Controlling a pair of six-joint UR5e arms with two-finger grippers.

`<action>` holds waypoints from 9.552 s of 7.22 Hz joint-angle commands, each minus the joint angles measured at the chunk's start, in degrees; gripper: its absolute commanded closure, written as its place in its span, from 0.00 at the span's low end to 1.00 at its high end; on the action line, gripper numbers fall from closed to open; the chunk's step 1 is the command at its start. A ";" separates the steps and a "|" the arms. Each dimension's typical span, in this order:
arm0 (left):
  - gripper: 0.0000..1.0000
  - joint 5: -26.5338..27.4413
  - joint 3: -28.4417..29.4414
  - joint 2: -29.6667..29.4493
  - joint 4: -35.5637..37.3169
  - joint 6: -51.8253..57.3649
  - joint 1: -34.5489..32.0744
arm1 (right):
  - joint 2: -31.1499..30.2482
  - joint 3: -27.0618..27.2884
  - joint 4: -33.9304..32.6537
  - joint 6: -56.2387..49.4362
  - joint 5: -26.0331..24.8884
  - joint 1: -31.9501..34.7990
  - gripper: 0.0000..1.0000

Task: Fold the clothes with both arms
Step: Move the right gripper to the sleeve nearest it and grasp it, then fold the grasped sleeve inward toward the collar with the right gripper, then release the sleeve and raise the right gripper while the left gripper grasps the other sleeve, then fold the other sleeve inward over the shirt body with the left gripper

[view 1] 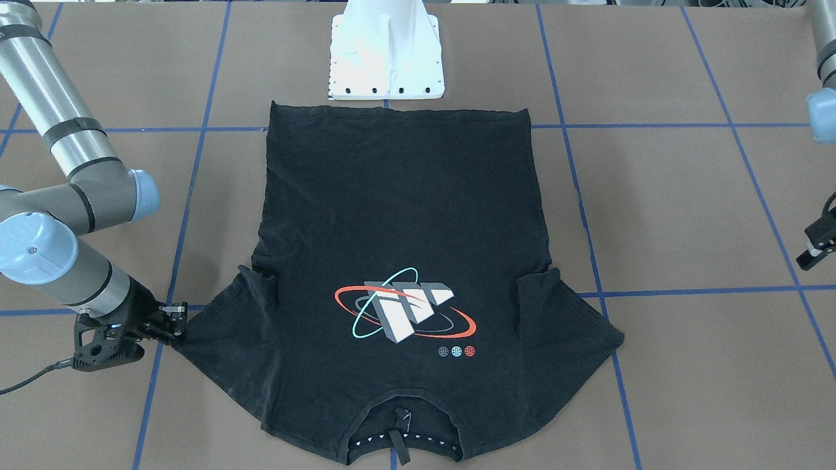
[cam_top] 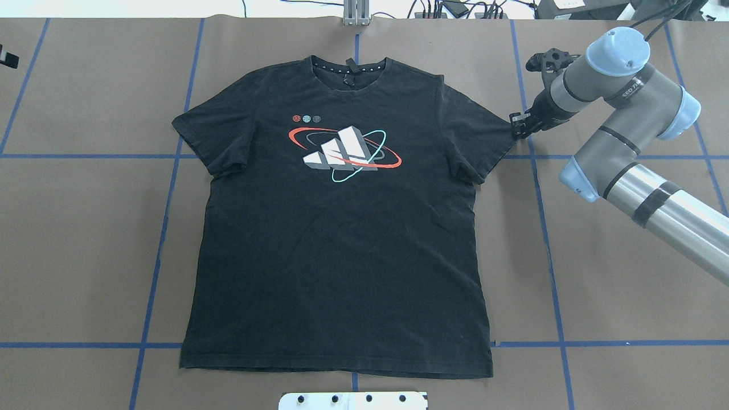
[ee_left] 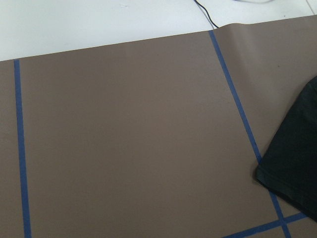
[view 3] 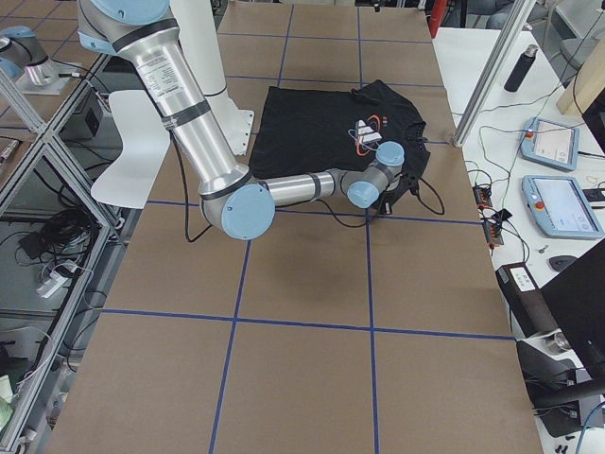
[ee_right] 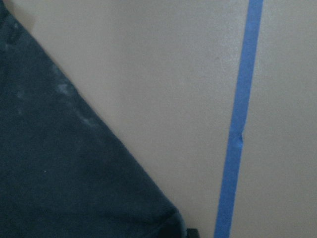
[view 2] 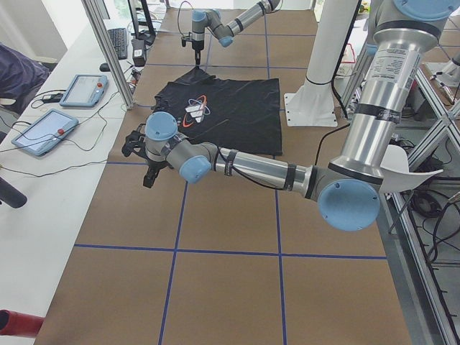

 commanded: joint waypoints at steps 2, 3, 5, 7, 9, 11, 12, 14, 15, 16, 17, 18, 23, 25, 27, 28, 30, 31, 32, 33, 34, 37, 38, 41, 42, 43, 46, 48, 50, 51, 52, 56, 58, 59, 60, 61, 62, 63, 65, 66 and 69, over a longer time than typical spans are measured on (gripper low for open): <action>0.00 0.03 0.00 0.00 0.00 0.00 0.00 | 1.06 0.05 -0.33 0.21 1.68 0.21 1.00; 0.00 -0.06 0.00 0.00 0.00 0.00 0.00 | 1.85 0.13 -0.41 0.29 4.39 1.34 1.00; 0.00 0.03 -0.09 0.00 0.00 -0.09 0.00 | 2.91 0.66 -0.42 0.21 13.86 5.99 1.00; 0.00 0.03 0.09 0.09 0.00 0.00 0.00 | 7.11 0.40 -0.59 0.90 16.64 6.11 1.00; 0.00 0.03 0.35 0.09 0.00 0.17 0.00 | 10.98 0.05 -0.59 4.75 12.89 1.91 1.00; 0.00 -0.06 0.44 0.17 0.00 0.18 0.00 | 18.16 -5.88 -0.59 9.86 6.46 -1.97 1.00; 0.00 -0.06 0.44 0.18 0.00 0.18 0.00 | 23.77 -12.54 -0.33 10.92 1.40 -3.99 1.00; 0.00 -0.06 0.44 0.18 0.00 0.18 0.00 | 31.71 -23.46 -0.24 11.72 -4.34 -6.11 1.00; 0.00 -0.06 0.44 0.18 0.00 0.09 -0.09 | 33.74 -26.38 -0.07 11.72 -5.58 -6.46 1.00; 0.00 -0.06 0.44 0.18 0.00 0.09 0.00 | 34.11 -26.76 0.02 11.72 -5.95 -6.55 1.00; 0.00 -0.06 0.44 0.18 0.00 0.09 -0.09 | 34.11 -26.76 0.11 11.72 -6.12 -6.55 1.00; 0.00 -0.06 0.44 0.18 0.00 0.00 -0.09 | 34.03 -26.76 0.20 11.63 -6.04 -6.55 0.39; 0.00 -0.06 1.75 -1.23 -7.94 -12.06 4.10 | 33.15 -25.97 0.02 10.84 8.50 2.03 0.00; 0.00 1.08 6.83 -1.40 -22.26 -24.04 9.64 | 26.87 -17.59 -0.50 11.63 11.54 4.60 0.00; 0.00 9.06 9.48 -4.73 -24.34 -30.56 15.79 | 18.25 -6.08 -3.38 11.72 10.67 6.36 0.00; 0.00 9.61 12.88 -7.70 -25.56 -32.50 16.86 | 13.25 0.68 -5.67 11.72 9.18 6.28 0.00; 0.00 15.29 20.28 -11.07 -31.27 -34.19 20.46 | 8.46 7.93 -7.96 11.72 8.47 6.01 0.00; 0.00 17.67 22.48 -12.99 -31.29 -34.28 21.78 | 8.36 9.61 -9.98 11.72 8.47 6.01 0.00; 0.01 19.79 24.07 -14.14 -31.29 -34.36 23.88 | 7.67 11.02 -10.69 11.72 8.47 5.84 0.00; 0.01 20.68 24.95 -14.41 -31.29 -34.37 24.25 | 7.49 11.21 -10.70 11.72 8.47 5.84 0.00; 0.04 21.12 25.74 -14.59 -31.29 -34.28 24.95 | 7.48 11.21 -10.70 11.72 8.47 5.75 0.00; 0.17 22.44 26.89 -15.29 -31.20 -34.28 25.75 | 7.48 11.21 -10.79 11.72 8.47 5.66 0.00; 0.19 22.44 26.98 -15.29 -31.11 -34.19 25.84 | 7.57 11.12 -10.79 11.72 8.47 5.66 0.00; 0.24 22.44 26.98 -15.21 -31.11 -34.19 26.10 | 7.84 11.12 -10.79 11.72 8.55 5.22 0.00; 0.26 22.44 26.98 -15.21 -30.94 -34.19 26.19 | 7.75 11.21 -10.79 11.72 8.55 5.22 0.00; 0.26 22.44 26.98 -15.21 -30.94 -34.10 26.19 | 7.75 11.21 -10.79 11.72 8.47 5.22 0.00; 0.25 22.27 26.98 -15.21 -30.85 -34.02 26.37 | 7.75 11.21 -10.79 11.72 8.55 5.22 0.00; 0.26 22.27 26.81 -15.21 -30.76 -34.10 26.45 | 7.75 11.21 -10.87 11.72 8.55 5.22 0.00; 0.26 22.27 26.81 -15.12 -30.67 -34.19 26.54 | 7.75 11.12 -10.87 11.72 8.55 5.22 0.00; 0.30 22.27 26.72 -15.12 -30.59 -34.28 26.54 | 7.75 11.12 -10.87 11.72 8.55 5.22 0.00; 0.37 22.27 26.72 -15.12 -30.59 -34.28 26.54 | 7.75 11.12 -10.87 11.72 8.55 5.22 0.00; 0.86 22.27 26.46 -14.86 -30.50 -34.37 26.46 | 7.75 11.21 -10.87 11.72 8.55 5.22 0.00; 1.00 22.01 26.28 -14.68 -30.50 -34.45 26.45 | 7.66 11.21 -10.87 11.72 8.55 5.22 0.00; 1.00 21.83 25.84 -15.03 -30.41 -34.54 26.28 | 7.66 11.21 -10.87 11.72 8.55 5.22 0.00; 1.00 21.65 24.01 -15.03 -29.28 -34.89 26.10 | 7.66 11.21 -10.87 11.72 8.55 5.31 0.00; 1.00 19.48 19.99 -14.51 -26.31 -35.68 25.93 | 7.57 11.21 -10.87 11.72 8.55 5.22 0.00; 1.00 17.72 16.56 -14.33 -23.93 -39.25 26.01 | 7.57 11.21 -10.87 11.72 8.55 5.22 0.00; 1.00 17.52 14.87 -14.67 -23.12 -43.46 26.45 | 7.48 11.21 -10.87 11.72 8.55 5.22 0.00; 1.00 18.04 16.94 -19.74 -22.76 -53.91 29.42 | 7.40 11.21 -10.87 11.72 8.55 5.31 0.00; 1.00 18.22 21.23 -24.56 -22.85 -59.71 30.66 | 7.40 11.21 -10.87 11.72 8.55 5.22 0.00; 1.00 26.13 31.78 -35.56 -23.38 -67.74 33.83 | 7.13 11.21 -10.79 11.63 8.99 5.31 0.00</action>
